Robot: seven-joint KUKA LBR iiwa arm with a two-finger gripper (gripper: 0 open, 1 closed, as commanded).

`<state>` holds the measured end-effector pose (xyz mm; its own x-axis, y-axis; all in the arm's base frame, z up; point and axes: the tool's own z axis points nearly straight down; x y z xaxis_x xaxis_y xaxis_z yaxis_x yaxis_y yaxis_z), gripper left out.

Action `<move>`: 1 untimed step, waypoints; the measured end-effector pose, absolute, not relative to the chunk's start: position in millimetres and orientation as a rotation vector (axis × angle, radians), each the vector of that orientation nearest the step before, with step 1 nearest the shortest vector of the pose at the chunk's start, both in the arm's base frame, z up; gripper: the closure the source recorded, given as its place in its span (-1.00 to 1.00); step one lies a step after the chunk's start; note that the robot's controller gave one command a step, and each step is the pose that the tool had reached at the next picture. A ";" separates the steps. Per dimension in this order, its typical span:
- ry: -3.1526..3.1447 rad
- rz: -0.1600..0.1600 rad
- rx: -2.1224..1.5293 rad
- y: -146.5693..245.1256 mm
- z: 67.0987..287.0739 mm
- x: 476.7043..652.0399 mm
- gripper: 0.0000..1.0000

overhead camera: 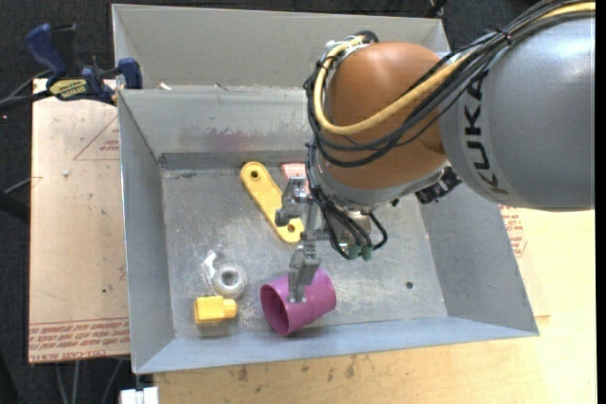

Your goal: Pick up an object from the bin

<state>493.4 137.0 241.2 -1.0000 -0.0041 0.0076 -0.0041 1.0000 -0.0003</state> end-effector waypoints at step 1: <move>-3.141 -0.002 0.001 136.2 244.6 495.0 -1.00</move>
Offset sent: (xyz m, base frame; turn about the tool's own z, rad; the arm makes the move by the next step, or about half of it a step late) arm -0.0052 -0.0564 -0.1712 -0.1007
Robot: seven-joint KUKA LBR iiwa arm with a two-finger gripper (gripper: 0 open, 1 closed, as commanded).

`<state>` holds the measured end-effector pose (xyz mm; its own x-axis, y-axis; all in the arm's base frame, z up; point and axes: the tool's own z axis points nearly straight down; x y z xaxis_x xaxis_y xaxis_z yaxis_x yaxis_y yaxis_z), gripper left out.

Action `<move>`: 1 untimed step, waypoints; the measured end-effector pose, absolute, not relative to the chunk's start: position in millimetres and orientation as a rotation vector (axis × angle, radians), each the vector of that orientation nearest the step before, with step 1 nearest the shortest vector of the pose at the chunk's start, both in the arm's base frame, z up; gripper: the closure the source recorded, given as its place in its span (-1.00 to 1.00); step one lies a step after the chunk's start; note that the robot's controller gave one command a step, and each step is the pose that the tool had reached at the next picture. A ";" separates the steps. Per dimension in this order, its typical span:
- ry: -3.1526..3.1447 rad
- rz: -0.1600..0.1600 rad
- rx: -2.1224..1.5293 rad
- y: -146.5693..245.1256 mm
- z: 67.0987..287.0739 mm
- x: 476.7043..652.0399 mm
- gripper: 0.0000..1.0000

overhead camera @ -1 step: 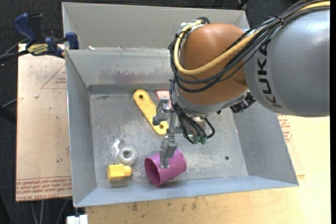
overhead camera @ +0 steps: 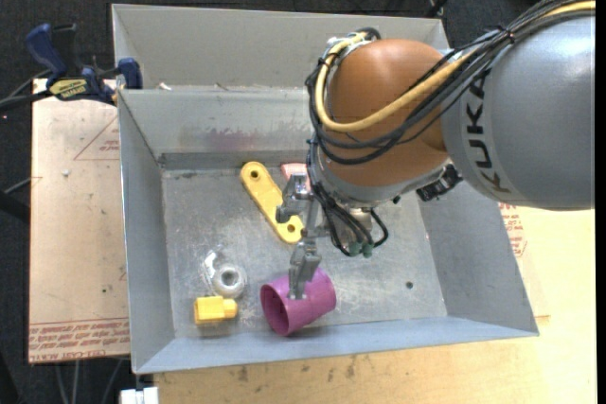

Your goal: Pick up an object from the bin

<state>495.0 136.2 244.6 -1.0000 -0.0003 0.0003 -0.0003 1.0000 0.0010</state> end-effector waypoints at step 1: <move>-3.145 -0.003 0.072 112.3 169.7 492.8 -1.00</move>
Offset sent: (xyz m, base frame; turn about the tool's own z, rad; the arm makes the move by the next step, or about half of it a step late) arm -0.0161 -0.0495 -0.0846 -0.2775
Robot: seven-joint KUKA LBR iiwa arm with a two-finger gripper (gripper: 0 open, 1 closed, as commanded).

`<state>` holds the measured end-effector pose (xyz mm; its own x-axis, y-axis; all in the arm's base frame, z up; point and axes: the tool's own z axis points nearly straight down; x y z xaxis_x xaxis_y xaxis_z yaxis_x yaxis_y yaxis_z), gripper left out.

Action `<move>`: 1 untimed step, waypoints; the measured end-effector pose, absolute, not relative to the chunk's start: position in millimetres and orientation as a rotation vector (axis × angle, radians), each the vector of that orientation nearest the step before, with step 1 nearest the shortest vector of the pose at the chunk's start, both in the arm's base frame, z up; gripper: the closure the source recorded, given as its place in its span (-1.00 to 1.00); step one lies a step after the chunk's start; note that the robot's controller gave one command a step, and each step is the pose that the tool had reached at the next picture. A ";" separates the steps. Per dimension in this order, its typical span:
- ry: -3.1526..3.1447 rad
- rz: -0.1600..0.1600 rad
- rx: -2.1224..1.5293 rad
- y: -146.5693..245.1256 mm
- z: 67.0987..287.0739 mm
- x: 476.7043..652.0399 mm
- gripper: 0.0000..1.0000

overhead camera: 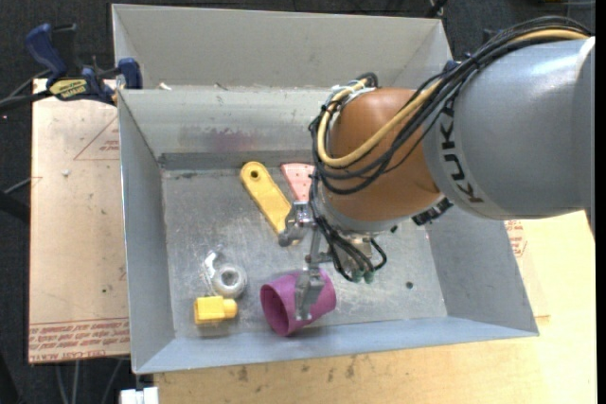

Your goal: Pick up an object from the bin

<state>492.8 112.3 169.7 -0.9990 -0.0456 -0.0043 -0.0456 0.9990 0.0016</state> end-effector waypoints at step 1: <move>3.119 0.001 -0.400 92.2 151.1 481.0 -1.00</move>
Offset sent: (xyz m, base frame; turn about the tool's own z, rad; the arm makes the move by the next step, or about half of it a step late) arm -0.0005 -0.0250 -0.0534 -0.1567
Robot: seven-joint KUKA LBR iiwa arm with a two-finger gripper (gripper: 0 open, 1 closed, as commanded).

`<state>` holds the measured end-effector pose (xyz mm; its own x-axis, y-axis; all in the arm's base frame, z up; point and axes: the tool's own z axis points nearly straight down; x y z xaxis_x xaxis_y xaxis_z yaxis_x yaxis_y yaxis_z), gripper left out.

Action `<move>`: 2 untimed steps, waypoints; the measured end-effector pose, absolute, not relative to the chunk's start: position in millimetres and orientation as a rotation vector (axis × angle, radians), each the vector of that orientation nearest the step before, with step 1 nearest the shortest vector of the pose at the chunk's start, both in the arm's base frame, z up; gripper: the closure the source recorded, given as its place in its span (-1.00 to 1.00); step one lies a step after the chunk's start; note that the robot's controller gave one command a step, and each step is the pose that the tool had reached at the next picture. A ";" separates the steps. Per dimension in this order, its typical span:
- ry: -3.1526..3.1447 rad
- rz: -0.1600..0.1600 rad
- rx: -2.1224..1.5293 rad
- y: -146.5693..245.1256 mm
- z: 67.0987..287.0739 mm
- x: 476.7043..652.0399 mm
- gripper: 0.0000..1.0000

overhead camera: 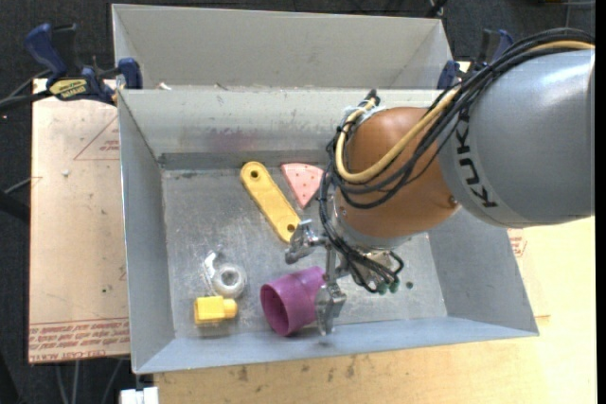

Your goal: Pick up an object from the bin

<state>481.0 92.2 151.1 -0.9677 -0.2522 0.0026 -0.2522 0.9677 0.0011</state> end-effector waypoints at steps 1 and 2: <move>-3.124 -0.002 0.346 88.7 127.6 489.8 -1.00; -3.123 -0.004 0.476 85.4 84.4 501.0 -1.00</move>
Offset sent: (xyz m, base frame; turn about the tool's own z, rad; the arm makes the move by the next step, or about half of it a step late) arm 0.0143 -0.0101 -0.0811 -0.0551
